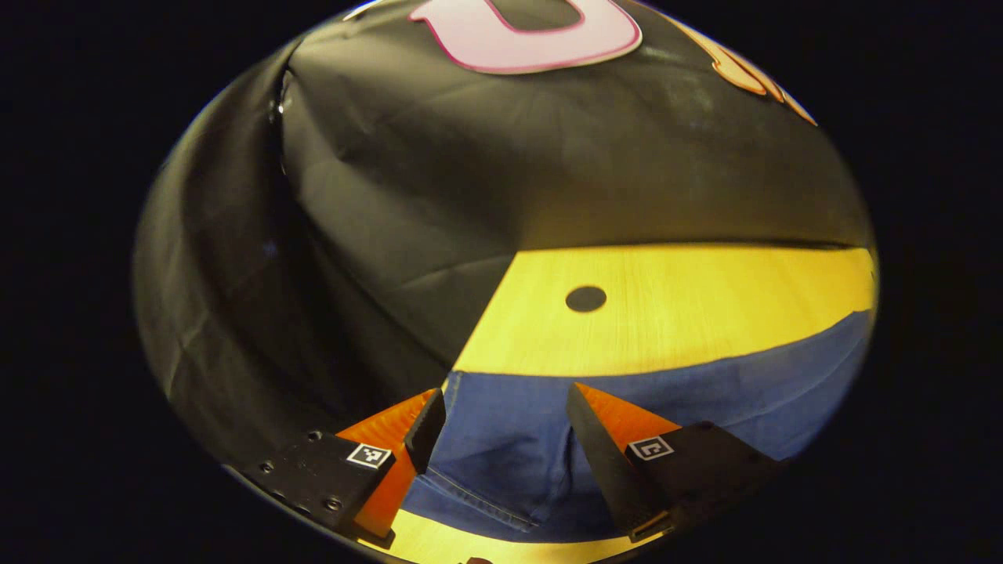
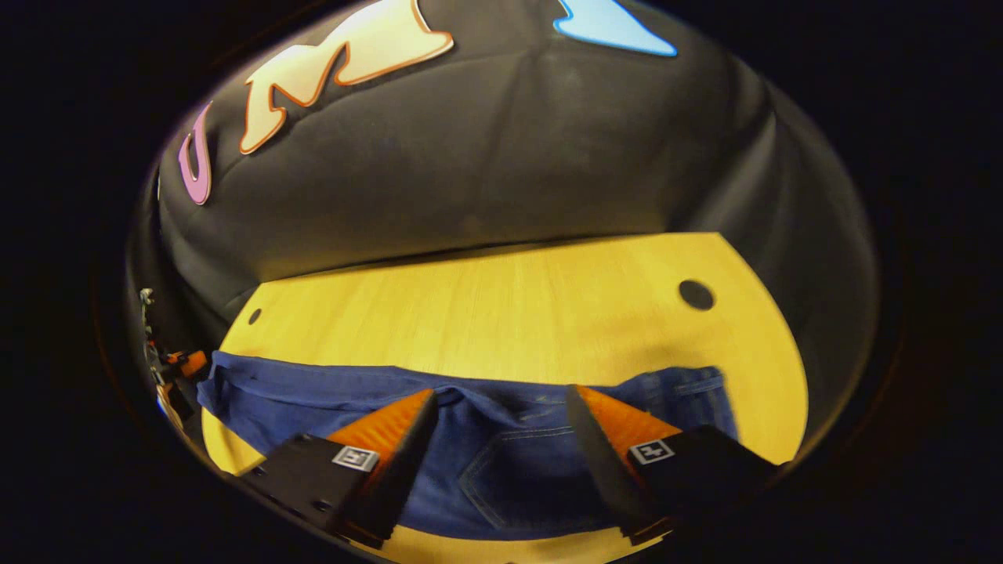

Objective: Grasp the waist and the cuffs of the jeans and fold them to make the two legs overlap; first hold the waist and fold one-third of the jeans toward the cuffs, then hold the cuffs and fold the remaining one-third in the same direction to finish folding.

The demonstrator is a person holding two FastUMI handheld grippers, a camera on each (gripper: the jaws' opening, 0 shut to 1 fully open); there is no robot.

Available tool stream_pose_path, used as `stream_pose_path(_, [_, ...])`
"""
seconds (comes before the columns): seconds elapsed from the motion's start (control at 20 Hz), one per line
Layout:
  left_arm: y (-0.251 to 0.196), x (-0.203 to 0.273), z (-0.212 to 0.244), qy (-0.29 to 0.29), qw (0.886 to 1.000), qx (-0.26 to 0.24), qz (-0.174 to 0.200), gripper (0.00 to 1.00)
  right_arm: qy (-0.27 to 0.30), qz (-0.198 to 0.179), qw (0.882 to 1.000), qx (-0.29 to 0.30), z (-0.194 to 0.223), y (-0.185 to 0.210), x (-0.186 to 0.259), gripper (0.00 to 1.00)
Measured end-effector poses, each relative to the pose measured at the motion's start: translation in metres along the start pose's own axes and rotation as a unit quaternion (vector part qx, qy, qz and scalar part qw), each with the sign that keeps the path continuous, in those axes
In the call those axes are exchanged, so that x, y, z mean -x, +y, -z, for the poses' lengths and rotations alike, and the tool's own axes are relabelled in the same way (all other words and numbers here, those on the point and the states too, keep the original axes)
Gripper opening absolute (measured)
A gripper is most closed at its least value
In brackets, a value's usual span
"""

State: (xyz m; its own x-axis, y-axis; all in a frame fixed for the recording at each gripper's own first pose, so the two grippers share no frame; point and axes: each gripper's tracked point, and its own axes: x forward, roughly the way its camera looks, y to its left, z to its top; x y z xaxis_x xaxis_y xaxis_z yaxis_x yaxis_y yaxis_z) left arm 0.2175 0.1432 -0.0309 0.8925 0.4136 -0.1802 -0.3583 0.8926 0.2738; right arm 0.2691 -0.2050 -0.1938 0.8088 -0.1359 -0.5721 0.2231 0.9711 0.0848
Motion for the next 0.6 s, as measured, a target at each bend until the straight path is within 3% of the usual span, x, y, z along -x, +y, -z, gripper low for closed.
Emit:
stream_pose_path(0.05, [-0.006, 0.007, -0.001, -0.006, 1.000, 0.006, 0.006, 0.94, -0.012, 0.005, 1.000, -0.007, -0.007, -0.005, 0.009, 0.95])
stream_pose_path(0.15, [-0.009, 0.018, -0.013, -0.021, 0.999, 0.036, 0.027, 0.94, -0.027, 0.023, 0.999, -0.024, -0.014, -0.024, 0.035, 0.98])
stream_pose_path(0.35, [-0.025, 0.040, -0.043, -0.055, 0.989, 0.105, 0.093, 0.95, -0.016, 0.081, 0.996, -0.034, 0.014, -0.099, 0.058, 0.95])
stream_pose_path(0.4, [-0.025, 0.044, -0.043, -0.055, 0.987, 0.108, 0.103, 0.95, -0.005, 0.092, 0.995, -0.038, 0.026, -0.120, 0.064, 0.98])
stream_pose_path(0.45, [-0.024, 0.043, -0.041, -0.054, 0.986, 0.110, 0.111, 0.95, 0.003, 0.100, 0.994, -0.040, 0.037, -0.136, 0.066, 0.94])
stream_pose_path(0.5, [-0.024, 0.040, -0.041, -0.050, 0.986, 0.110, 0.116, 0.95, 0.015, 0.105, 0.993, -0.043, 0.049, -0.149, 0.067, 0.99])
stream_pose_path(0.6, [-0.025, 0.040, -0.038, -0.040, 0.986, 0.105, 0.120, 0.95, 0.036, 0.110, 0.992, -0.052, 0.068, -0.162, 0.066, 0.95])
